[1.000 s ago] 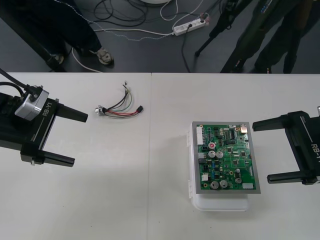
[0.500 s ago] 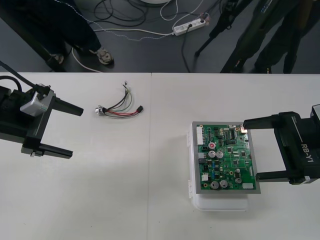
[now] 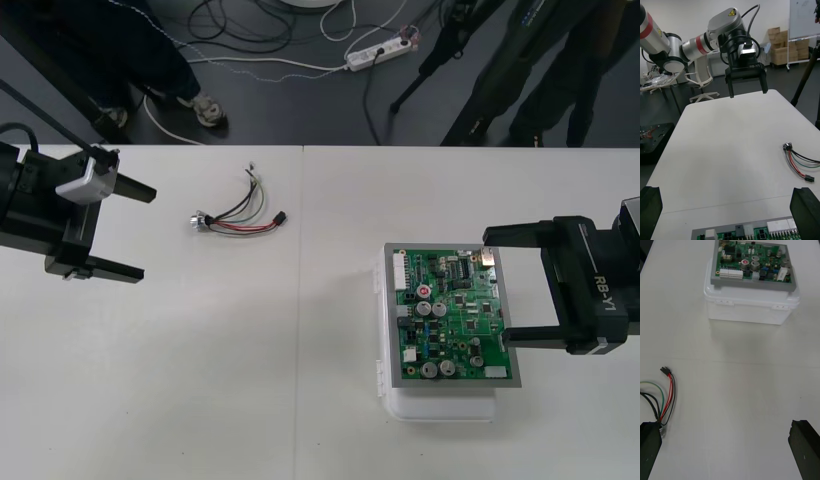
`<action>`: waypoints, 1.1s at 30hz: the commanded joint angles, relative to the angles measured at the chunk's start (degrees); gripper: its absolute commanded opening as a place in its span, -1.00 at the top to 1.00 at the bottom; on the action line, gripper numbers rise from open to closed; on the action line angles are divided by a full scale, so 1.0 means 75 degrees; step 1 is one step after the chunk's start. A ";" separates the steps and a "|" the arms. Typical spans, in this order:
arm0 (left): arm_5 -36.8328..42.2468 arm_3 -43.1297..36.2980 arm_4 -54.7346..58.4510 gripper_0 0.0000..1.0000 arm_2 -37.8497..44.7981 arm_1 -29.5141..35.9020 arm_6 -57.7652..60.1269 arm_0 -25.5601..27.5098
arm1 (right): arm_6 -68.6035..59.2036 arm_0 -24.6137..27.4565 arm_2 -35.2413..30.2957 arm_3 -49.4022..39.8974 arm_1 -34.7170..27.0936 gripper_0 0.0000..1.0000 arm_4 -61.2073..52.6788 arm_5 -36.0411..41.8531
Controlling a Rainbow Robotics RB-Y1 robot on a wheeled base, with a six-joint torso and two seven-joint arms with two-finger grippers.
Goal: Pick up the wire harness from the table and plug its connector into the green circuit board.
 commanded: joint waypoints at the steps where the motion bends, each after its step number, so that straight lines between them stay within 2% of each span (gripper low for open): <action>1: -0.0253 0.0417 -0.0158 -1.00 -0.0315 0.0331 0.0551 -0.0786 | 0.1028 -0.0221 -0.0302 0.0208 0.0323 -1.00 -0.0043 -0.0043; 8: -0.0253 0.1226 -0.0439 -1.00 -0.0866 0.0331 0.0364 -0.1395 | 0.1274 -0.0315 -0.0338 0.0653 0.0382 -1.00 -0.0043 -0.0043; 23: -0.0253 0.1272 -0.2197 -1.00 -0.1651 0.0331 0.0176 -0.2274 | 0.1309 -0.0795 -0.0408 0.1509 0.0452 -1.00 -0.0067 -0.0043; 33: -0.0253 0.1577 -0.3193 -1.00 -0.2390 0.0038 0.0141 -0.2989 | 0.1298 -0.0948 -0.0244 0.1567 0.0464 -1.00 -0.0372 -0.0043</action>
